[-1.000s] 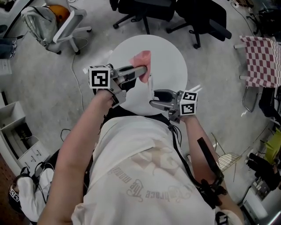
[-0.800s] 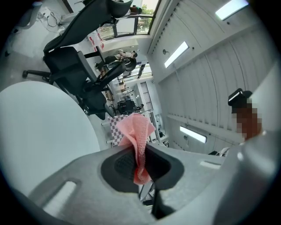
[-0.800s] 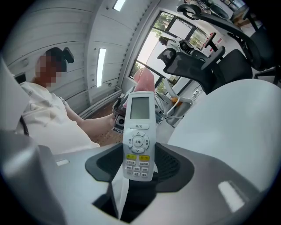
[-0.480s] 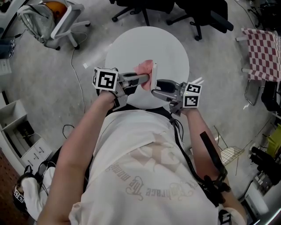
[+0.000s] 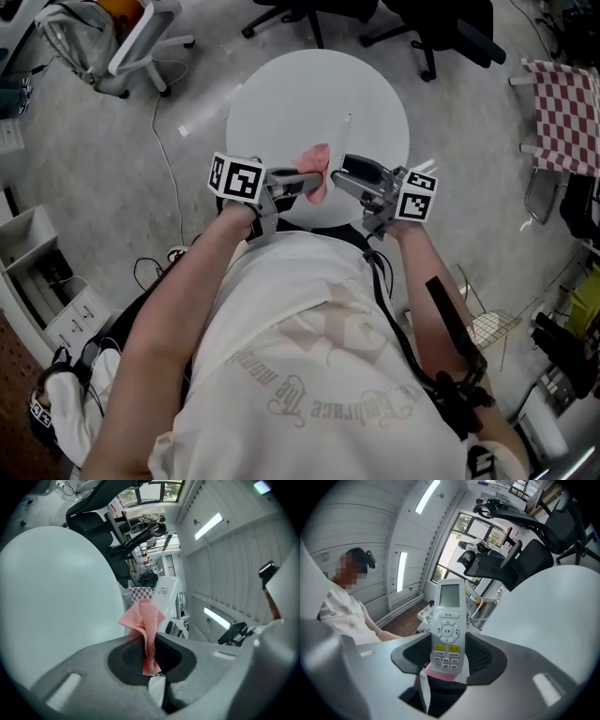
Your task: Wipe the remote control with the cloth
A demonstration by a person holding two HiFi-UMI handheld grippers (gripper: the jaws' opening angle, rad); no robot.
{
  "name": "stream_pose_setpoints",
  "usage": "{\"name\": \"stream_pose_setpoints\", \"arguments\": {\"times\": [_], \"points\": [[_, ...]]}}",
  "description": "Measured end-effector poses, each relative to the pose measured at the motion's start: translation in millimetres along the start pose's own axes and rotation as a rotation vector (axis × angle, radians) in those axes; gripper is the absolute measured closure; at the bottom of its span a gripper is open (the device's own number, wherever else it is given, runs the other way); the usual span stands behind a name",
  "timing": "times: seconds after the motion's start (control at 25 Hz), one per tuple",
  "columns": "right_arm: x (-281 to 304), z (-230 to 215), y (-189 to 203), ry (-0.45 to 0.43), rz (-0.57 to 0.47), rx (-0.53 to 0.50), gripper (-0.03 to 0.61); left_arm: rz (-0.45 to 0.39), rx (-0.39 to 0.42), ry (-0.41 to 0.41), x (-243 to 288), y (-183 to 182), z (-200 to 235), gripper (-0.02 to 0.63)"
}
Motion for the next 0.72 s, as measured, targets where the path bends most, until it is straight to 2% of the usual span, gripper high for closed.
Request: {"name": "stream_pose_setpoints", "arguments": {"times": [0.16, 0.32, 0.52, 0.72], "points": [[-2.1, -14.9, -0.6, 0.077, 0.003, 0.023, 0.345, 0.036, -0.007, -0.023, 5.8, 7.0, 7.9, 0.592], [-0.5, -45.7, -0.8, 0.197, 0.042, 0.073, 0.345, 0.059, -0.012, -0.013, 8.6, 10.0, 12.6, 0.592], [7.7, -79.5, -3.1, 0.397, 0.211, 0.120, 0.345, 0.031, -0.038, -0.049, -0.6, 15.4, 19.7, 0.592], [24.7, -106.1, -4.2, 0.603, 0.451, 0.068, 0.345, 0.004, -0.067, -0.086, -19.4, 22.7, 31.3, 0.592]]}}
Point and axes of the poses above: the fingertips, and each gripper's own axes: x forward along the fingers, z to its left, y out of its underside, the point moved 8 cm from there along -x, backward along the fingers, and after that the axes turned 11 degrees about z, right-handed, at the moved point
